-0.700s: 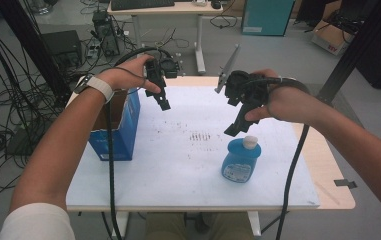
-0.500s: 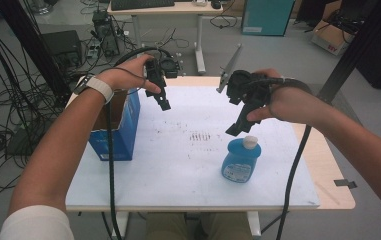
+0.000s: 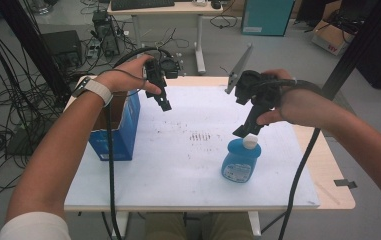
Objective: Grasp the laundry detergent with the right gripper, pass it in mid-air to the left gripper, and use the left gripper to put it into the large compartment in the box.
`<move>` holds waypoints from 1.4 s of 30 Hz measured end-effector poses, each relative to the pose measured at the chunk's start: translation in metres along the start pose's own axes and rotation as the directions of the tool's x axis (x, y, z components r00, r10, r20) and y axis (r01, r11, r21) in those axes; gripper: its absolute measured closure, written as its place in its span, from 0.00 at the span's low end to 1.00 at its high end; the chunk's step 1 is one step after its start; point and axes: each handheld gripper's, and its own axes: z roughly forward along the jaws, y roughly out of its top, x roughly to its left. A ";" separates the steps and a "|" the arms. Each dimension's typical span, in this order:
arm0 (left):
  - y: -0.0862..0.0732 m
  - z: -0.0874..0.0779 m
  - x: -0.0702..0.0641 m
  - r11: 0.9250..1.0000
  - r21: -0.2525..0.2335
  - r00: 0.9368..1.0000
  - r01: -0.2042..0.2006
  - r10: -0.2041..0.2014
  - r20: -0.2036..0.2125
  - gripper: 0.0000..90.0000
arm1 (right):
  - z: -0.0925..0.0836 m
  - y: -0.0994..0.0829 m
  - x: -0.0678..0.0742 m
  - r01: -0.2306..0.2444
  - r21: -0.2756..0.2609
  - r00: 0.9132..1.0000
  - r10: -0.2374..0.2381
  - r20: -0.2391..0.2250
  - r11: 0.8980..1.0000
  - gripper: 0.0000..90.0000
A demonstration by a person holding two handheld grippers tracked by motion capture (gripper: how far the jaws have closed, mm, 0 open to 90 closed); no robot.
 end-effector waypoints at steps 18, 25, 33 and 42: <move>0.003 0.005 -0.004 1.000 -0.012 1.000 -0.014 0.014 0.002 0.09 | -0.011 -0.055 0.005 -0.081 -0.053 0.997 0.082 0.005 0.995 0.05; 0.002 0.004 -0.004 1.000 -0.016 1.000 -0.014 0.014 -0.005 0.09 | -0.007 -0.072 0.007 -0.093 -0.067 0.996 0.092 -0.008 0.993 0.06; 0.000 0.005 -0.007 0.999 -0.038 1.000 0.012 -0.012 -0.007 0.09 | 0.001 -0.084 0.012 -0.110 -0.075 0.994 0.108 -0.021 0.991 0.07; -0.001 0.004 -0.006 1.000 -0.029 1.000 -0.006 0.005 -0.012 0.09 | 0.013 -0.096 0.017 -0.108 -0.112 0.994 0.109 0.000 0.988 0.07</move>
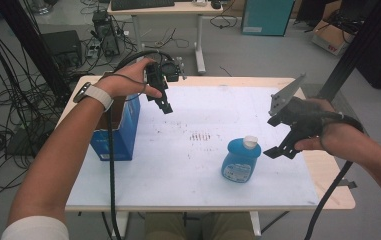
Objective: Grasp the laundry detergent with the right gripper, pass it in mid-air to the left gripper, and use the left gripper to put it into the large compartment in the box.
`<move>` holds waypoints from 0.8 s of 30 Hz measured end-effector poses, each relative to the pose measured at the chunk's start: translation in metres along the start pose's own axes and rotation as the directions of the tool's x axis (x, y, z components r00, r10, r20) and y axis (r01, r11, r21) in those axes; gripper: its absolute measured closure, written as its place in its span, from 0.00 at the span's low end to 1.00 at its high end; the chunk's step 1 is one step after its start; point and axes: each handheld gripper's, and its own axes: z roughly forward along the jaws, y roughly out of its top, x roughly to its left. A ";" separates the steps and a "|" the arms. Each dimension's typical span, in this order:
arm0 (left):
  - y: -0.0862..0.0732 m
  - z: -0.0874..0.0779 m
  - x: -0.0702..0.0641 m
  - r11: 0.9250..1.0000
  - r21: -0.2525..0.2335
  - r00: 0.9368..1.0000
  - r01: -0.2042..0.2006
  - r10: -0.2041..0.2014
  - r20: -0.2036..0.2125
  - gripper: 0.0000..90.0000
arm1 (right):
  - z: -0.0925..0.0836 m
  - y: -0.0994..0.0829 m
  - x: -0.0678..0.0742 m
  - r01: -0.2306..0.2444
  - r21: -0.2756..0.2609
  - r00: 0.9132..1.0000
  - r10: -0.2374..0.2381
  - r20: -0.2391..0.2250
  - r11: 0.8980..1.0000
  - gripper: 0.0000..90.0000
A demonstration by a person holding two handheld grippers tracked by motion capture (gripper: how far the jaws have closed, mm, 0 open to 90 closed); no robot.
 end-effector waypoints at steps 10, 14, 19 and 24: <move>0.001 0.002 -0.001 1.000 -0.008 1.000 0.018 -0.018 -0.002 0.09 | 0.011 -0.019 -0.003 -0.037 -0.031 0.999 0.037 0.009 0.999 0.07; 0.002 0.002 -0.001 1.000 -0.004 1.000 0.015 -0.015 0.002 0.09 | 0.011 -0.025 -0.003 -0.061 -0.047 0.998 0.061 0.003 0.997 0.06; 0.003 0.003 -0.001 1.000 -0.003 1.000 0.015 -0.015 0.004 0.09 | 0.013 -0.029 -0.003 -0.066 -0.055 0.998 0.067 0.008 0.996 0.06; 0.003 0.004 -0.001 1.000 -0.003 1.000 0.015 -0.015 0.003 0.09 | 0.018 -0.034 -0.002 -0.064 -0.054 0.998 0.064 0.005 0.997 0.06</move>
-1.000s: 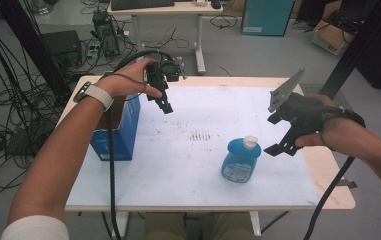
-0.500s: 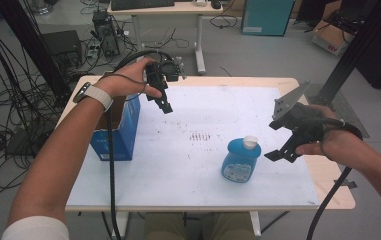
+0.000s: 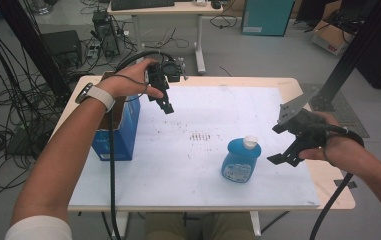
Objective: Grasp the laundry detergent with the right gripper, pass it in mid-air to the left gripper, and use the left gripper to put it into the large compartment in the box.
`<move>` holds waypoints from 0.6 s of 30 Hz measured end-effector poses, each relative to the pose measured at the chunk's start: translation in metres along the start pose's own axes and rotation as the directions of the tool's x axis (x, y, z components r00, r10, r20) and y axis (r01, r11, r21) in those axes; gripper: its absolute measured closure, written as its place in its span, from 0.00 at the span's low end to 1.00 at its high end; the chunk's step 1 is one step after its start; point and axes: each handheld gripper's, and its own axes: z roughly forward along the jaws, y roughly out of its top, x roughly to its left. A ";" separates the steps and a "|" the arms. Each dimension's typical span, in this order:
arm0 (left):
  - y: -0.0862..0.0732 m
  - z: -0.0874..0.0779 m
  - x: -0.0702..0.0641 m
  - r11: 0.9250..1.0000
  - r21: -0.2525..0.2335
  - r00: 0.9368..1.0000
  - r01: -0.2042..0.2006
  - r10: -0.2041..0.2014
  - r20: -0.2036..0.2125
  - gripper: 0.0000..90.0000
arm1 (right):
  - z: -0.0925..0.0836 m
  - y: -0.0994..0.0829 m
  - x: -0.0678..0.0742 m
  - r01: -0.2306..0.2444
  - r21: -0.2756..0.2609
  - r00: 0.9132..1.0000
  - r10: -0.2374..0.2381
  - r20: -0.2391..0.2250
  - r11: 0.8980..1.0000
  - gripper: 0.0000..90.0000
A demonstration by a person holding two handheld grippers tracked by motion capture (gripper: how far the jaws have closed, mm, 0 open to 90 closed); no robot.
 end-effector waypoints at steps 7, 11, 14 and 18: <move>-0.002 0.002 0.001 1.000 -0.001 1.000 0.005 -0.005 0.002 0.09 | 0.007 -0.007 0.001 -0.021 -0.013 1.000 0.021 -0.002 1.000 0.06; -0.004 0.004 0.001 1.000 -0.007 1.000 0.009 -0.009 0.000 0.09 | 0.013 -0.012 0.001 -0.035 -0.044 0.999 0.034 -0.014 0.998 0.06; -0.004 0.004 0.001 1.000 -0.004 1.000 0.009 -0.009 0.003 0.09 | 0.016 -0.015 0.001 -0.039 -0.058 0.999 0.038 -0.022 0.998 0.06; -0.004 0.004 0.001 1.000 -0.005 1.000 0.008 -0.008 0.005 0.09 | 0.021 -0.019 0.002 -0.044 -0.093 0.999 0.042 -0.024 0.995 0.07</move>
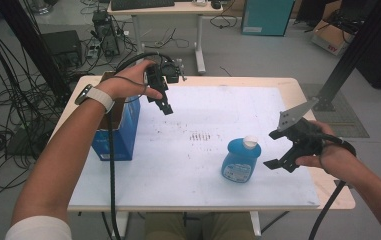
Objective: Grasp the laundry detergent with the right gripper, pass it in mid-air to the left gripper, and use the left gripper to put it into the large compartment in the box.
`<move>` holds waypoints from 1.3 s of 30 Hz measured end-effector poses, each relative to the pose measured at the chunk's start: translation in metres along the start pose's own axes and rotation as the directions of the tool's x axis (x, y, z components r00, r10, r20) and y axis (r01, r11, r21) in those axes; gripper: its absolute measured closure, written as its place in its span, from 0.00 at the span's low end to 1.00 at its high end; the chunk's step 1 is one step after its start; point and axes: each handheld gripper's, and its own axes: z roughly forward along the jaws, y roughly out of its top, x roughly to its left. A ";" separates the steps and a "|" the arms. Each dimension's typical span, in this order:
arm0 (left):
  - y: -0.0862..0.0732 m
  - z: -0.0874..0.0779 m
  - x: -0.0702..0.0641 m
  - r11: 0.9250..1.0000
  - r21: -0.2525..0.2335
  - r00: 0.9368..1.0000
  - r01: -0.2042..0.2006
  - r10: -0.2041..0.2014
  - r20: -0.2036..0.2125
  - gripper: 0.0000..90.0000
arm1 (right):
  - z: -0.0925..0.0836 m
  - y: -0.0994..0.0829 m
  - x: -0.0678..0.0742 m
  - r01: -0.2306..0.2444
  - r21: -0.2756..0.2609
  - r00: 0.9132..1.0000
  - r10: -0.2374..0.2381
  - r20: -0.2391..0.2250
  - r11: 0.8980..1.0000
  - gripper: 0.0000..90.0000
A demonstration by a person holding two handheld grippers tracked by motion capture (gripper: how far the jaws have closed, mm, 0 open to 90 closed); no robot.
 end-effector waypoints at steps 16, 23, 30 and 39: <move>0.001 0.003 -0.001 1.000 0.007 1.000 0.001 -0.001 0.003 0.10 | 0.014 -0.018 -0.001 -0.030 -0.074 1.000 0.030 0.006 0.997 0.07; 0.002 0.004 -0.001 1.000 0.009 1.000 -0.004 0.004 0.000 0.10 | 0.018 -0.023 -0.004 -0.043 -0.096 0.999 0.042 -0.016 0.994 0.04; 0.002 0.005 0.000 1.000 0.020 1.000 -0.015 0.015 -0.002 0.10 | 0.023 -0.027 -0.003 -0.033 -0.116 0.999 0.030 -0.022 0.993 0.04; 0.002 0.008 -0.001 1.000 0.009 1.000 0.005 -0.005 0.001 0.10 | 0.028 -0.034 -0.004 -0.040 -0.107 0.999 0.040 0.006 0.993 0.04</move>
